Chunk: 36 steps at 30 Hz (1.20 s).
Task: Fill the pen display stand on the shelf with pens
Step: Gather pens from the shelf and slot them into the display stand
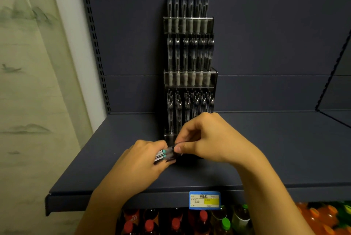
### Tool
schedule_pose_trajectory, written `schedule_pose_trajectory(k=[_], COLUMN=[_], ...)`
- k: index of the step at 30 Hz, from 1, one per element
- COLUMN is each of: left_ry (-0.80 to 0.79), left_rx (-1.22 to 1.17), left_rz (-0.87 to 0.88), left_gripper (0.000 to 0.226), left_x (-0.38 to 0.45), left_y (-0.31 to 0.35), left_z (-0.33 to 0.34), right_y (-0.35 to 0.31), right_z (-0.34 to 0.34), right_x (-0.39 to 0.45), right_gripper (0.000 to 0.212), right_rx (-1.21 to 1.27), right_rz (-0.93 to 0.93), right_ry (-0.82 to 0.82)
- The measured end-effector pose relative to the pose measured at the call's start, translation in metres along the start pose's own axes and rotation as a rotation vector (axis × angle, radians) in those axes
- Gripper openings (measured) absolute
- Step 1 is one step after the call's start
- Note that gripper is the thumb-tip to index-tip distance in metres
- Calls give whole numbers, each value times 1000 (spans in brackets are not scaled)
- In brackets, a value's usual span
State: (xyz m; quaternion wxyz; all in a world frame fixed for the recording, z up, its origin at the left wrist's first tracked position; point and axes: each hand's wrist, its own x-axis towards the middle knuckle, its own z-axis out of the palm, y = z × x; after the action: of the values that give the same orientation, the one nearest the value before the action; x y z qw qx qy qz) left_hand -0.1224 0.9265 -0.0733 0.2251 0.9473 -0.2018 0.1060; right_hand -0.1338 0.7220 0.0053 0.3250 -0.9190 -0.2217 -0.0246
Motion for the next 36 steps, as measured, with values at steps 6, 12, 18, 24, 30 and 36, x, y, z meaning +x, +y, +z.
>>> schedule_pose_trajectory(k=[6,12,18,24,30,36], left_ry=[14,30,42,34,22,26], left_rx=[-16,-124,-95,-96,-79,-80], left_rz=[-9,16,-10,-25,-34,-20], left_gripper=[24,20,24,22,24,25], left_x=[-2,-3,-2,-4,-5,-5], left_y=[-1,4,0,-1,1,3], left_z=[-1,-2,-4,-4,-4,-3], right_y=[8,13,16,12,13,15], right_z=[-13,-20,-25,-39,-46,-35], right_x=[-5,-8,-11,-5,6,16], right_gripper=[6,12,21,21,19,20], right_rx=[99,410,794,834,590,430], right_rz=[15,-34,-135,-178,-114,-71], right_ry=[53,95,209,554,741,783])
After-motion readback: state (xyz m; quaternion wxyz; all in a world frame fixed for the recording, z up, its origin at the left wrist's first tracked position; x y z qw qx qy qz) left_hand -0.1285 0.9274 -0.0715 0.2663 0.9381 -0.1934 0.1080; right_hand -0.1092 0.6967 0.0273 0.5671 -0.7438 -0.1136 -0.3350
